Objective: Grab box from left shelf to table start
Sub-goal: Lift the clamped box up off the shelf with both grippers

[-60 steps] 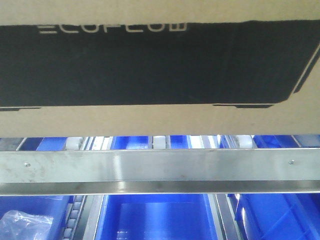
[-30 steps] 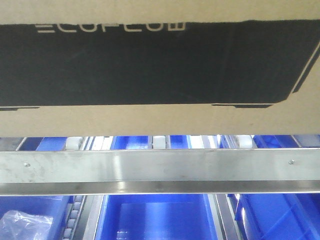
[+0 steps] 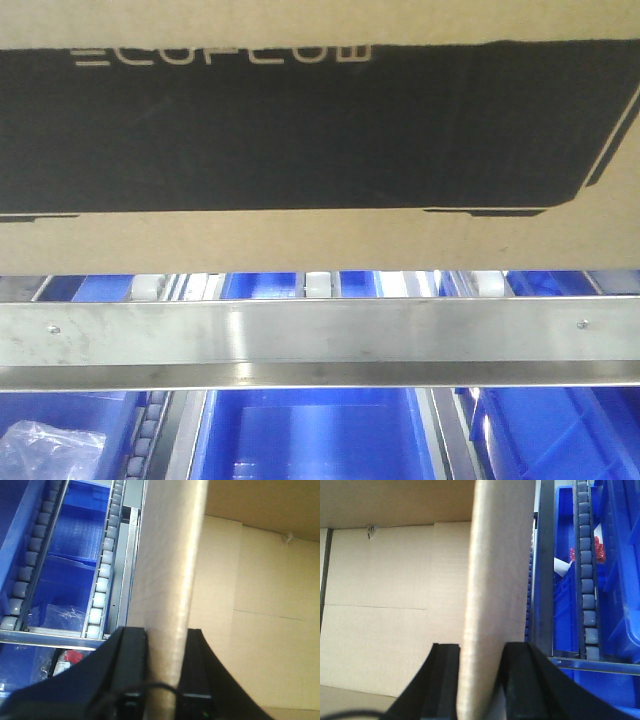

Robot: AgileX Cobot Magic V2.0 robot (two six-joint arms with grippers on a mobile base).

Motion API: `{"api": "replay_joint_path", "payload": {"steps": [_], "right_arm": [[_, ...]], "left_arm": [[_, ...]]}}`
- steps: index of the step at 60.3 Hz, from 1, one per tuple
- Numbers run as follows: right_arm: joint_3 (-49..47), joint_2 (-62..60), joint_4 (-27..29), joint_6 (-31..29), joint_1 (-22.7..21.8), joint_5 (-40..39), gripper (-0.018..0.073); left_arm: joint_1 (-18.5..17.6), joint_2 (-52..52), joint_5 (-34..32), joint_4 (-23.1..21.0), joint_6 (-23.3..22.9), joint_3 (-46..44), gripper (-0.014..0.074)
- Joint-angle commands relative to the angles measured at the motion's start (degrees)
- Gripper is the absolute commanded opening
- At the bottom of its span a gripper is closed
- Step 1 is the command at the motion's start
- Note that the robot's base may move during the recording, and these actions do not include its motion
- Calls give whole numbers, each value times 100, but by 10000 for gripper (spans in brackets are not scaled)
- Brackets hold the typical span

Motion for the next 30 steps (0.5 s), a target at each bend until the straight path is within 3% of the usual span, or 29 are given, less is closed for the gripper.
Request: {"api": "replay_joint_path", "payload": {"steps": [1,30], "right_arm": [[-159,-2,-613,-31,-57,-673,26],[-159,15,-613,-31,-57,-673,26]], "left_arm": [[14,-85,-916,315,-234,-225,-85],[14,-75,-901,315,-234,-217,-85]]}}
